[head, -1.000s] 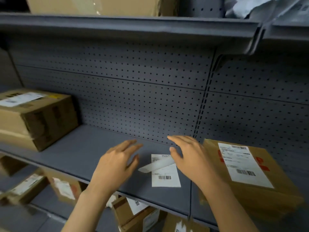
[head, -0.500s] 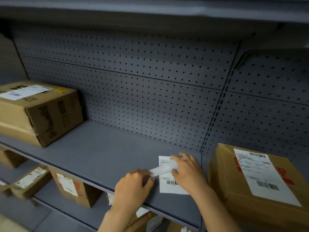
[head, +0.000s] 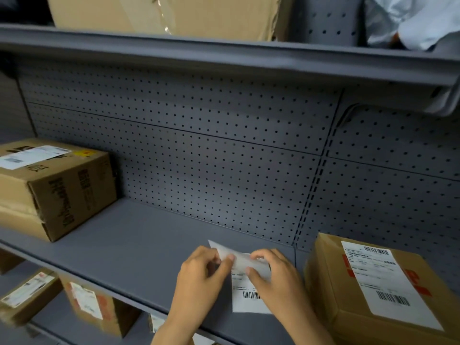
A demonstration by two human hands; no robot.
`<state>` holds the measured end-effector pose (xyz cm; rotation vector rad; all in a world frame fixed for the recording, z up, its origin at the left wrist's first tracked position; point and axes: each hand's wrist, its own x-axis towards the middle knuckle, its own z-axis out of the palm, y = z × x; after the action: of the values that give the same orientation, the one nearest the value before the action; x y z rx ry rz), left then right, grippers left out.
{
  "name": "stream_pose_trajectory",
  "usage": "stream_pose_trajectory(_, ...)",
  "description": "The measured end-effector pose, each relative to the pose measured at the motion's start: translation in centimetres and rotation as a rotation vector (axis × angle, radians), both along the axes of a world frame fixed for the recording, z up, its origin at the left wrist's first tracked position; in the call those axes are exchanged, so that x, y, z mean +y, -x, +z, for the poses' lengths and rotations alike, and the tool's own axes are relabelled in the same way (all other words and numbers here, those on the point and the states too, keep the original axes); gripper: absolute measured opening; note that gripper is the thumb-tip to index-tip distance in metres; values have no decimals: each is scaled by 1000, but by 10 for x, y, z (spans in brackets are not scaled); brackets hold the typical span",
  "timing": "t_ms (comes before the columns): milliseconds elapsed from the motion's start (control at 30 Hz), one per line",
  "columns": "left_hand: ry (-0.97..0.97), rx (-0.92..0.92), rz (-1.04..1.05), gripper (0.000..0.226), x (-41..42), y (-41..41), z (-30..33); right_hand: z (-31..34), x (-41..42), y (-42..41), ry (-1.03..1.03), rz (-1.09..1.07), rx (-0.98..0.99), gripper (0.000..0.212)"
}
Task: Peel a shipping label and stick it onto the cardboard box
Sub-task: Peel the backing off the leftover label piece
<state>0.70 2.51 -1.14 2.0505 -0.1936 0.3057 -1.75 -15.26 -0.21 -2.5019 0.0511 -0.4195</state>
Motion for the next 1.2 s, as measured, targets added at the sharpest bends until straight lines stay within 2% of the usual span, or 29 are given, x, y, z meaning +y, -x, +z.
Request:
stream_pose_trajectory(67,64,-32,-22,43,4,0,11,10,1,5,-136,14,21,32)
stream_pose_trajectory(133,136,-26,-59,29,10,4,23,24,6,9,-290,49,88,39)
stream_pose_trajectory(233,189,-42,-107,17,23,11,39,40,16,13,-486,98,116,27)
stream_pose_trajectory(333,168,-51,-133,19,39,13,45,51,25,16,-711,135,20,19)
stream_pose_trajectory(433,134,-34,-156,30,55,16,49,61,36,15,-829,174,-3,19)
stream_pose_trajectory(500,111,-26,-153,40,69,20,52,64,46,13,-845,203,-14,19)
stream_pose_trajectory(667,106,-41,-95,47,111,32,56,66,84,6,-816,268,-38,21)
stream_pose_trajectory(800,27,-46,9,23,156,44,63,62,131,1,-839,344,-26,23)
stream_pose_trajectory(867,-29,-68,70,19,179,47,65,61,154,-2,-857,389,-8,23)
stream_pose_trajectory(1067,-17,-92,226,56,233,78,65,67,211,-6,-852,540,38,21)
stream_pose_trajectory(1200,28,-96,415,49,261,107,60,64,249,-4,-823,664,66,22)
